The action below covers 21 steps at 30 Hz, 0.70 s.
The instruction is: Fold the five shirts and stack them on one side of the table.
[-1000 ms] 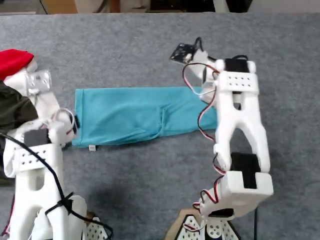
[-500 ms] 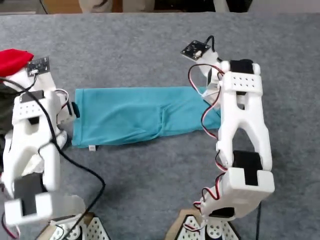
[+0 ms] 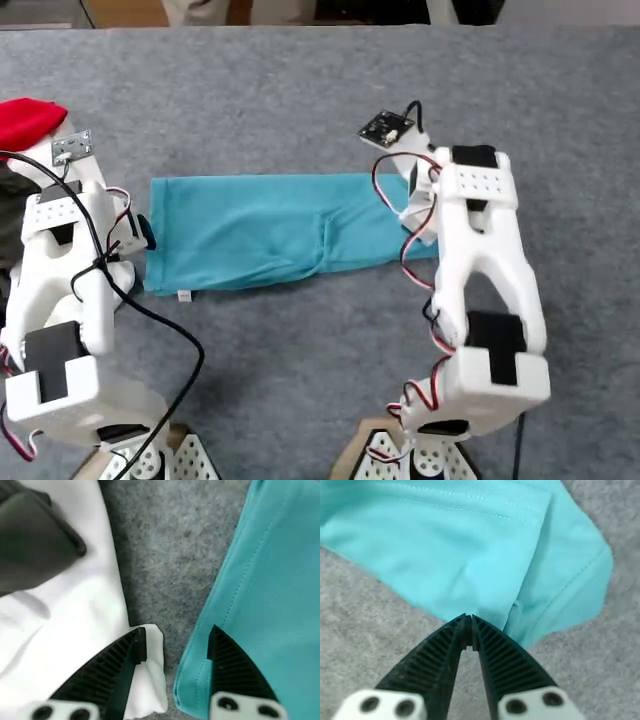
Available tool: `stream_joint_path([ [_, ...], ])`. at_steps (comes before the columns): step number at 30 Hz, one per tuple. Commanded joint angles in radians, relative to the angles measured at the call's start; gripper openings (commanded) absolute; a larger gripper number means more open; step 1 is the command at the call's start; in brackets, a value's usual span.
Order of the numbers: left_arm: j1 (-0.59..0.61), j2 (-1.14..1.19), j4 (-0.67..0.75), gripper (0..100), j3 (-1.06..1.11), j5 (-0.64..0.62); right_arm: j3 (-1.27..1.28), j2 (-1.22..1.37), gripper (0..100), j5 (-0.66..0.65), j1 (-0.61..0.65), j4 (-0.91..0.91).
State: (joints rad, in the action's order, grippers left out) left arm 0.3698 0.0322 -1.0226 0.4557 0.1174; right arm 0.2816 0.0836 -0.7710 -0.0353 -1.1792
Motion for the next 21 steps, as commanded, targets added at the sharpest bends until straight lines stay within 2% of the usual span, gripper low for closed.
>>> stream_joint_path([
  [1, 0.025, -0.013, -0.049, 25, -0.064, 0.052, 0.039, -0.120, 0.5, 0.014, -0.015, 0.003],
  [9, 0.051, 0.073, -0.222, 29, -0.446, 0.118, 0.107, -0.191, 0.5, 0.014, -0.102, -0.060],
  [13, 0.021, 0.259, -0.298, 29, -0.664, 0.149, 0.125, -0.194, 0.5, 0.014, -0.143, -0.055],
  [21, 0.002, 0.613, -0.500, 29, -1.028, 0.218, 0.128, -0.191, 0.5, 0.014, -0.145, -0.055],
])
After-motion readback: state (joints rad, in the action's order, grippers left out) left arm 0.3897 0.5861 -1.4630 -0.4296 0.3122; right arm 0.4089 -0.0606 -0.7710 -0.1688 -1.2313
